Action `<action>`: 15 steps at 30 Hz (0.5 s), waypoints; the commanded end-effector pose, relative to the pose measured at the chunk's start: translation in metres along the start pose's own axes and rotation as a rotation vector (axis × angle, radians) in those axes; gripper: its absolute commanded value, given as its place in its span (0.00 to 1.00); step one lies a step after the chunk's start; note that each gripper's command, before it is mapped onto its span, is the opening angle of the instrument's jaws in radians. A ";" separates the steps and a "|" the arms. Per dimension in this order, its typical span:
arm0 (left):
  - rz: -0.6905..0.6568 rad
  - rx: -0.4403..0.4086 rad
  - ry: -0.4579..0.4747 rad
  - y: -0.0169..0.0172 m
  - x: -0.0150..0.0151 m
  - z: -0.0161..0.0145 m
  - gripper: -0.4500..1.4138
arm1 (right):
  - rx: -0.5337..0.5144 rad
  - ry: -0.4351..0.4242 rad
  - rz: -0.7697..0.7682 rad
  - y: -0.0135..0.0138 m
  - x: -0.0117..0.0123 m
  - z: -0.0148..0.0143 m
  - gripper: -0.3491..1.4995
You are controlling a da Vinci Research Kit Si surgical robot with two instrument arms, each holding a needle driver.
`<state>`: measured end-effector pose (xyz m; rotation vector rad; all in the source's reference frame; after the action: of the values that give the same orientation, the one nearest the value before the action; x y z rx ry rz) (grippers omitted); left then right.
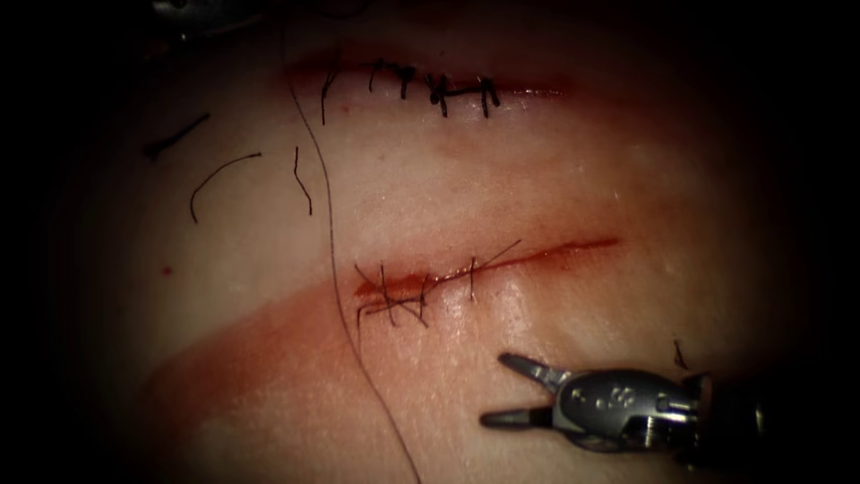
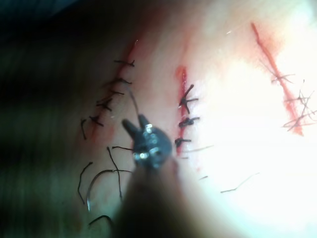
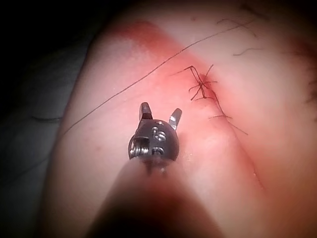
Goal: Wound Closure
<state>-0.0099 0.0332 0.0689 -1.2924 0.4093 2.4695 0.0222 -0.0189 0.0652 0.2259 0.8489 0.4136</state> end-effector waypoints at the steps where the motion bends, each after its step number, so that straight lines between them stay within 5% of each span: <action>1: -0.062 0.000 -0.003 0.0006 -0.0006 0.0007 0.53 | -0.012 -0.008 -0.004 0.0004 -0.0004 0.0009 0.94; 8: -0.296 -0.138 -0.138 0.0069 -0.0037 -0.0012 0.77 | -0.007 -0.009 -0.005 0.0005 -0.0005 -0.0001 0.94; 15: -0.503 -0.380 0.018 0.0149 -0.0050 -0.0024 0.84 | -0.001 -0.005 -0.010 0.0000 -0.0008 -0.0011 0.93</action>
<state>-0.0115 0.0170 0.0726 -1.3740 -0.4170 2.1429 0.0204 -0.0185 0.0645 0.2170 0.8444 0.4028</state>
